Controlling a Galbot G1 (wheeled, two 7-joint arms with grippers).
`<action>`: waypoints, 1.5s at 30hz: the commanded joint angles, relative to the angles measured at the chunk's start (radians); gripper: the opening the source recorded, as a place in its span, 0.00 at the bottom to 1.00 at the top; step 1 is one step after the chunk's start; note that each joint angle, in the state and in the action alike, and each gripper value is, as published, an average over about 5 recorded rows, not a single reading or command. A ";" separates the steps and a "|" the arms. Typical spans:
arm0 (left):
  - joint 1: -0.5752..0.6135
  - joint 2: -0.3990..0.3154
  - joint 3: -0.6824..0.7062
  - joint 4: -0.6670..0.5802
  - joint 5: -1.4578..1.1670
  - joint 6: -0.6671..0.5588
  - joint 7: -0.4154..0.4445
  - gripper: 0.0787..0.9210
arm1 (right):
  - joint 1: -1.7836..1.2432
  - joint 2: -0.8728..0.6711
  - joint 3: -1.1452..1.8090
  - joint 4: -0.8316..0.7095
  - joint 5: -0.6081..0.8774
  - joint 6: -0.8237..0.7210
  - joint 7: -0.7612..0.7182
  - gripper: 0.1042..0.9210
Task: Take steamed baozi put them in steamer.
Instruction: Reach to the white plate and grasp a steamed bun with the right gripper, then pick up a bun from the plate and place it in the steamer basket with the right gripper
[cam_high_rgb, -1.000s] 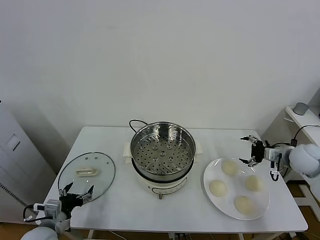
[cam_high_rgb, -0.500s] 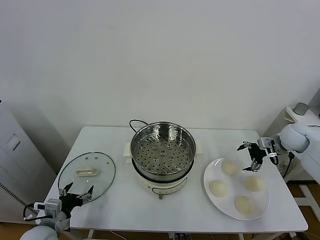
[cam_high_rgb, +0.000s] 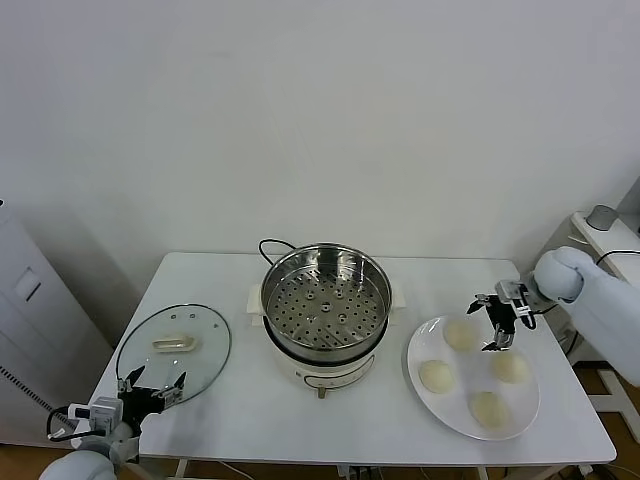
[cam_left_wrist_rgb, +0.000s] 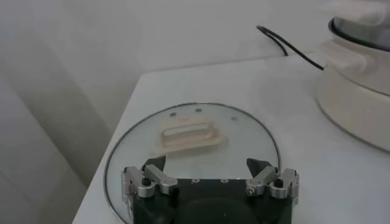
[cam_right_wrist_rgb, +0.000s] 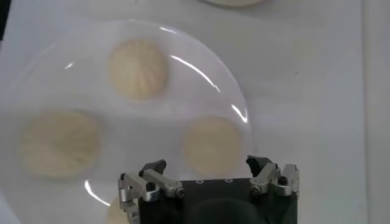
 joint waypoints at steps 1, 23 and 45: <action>0.000 -0.001 0.002 0.000 0.002 0.001 0.002 0.88 | -0.024 0.070 0.010 -0.064 -0.049 0.008 0.016 0.88; 0.004 -0.005 0.007 -0.009 0.002 -0.001 0.001 0.88 | -0.029 0.107 0.057 -0.085 -0.065 -0.002 0.032 0.49; 0.017 -0.002 0.000 -0.021 0.001 -0.002 -0.006 0.88 | 0.685 0.015 -0.424 0.150 0.349 0.220 -0.119 0.48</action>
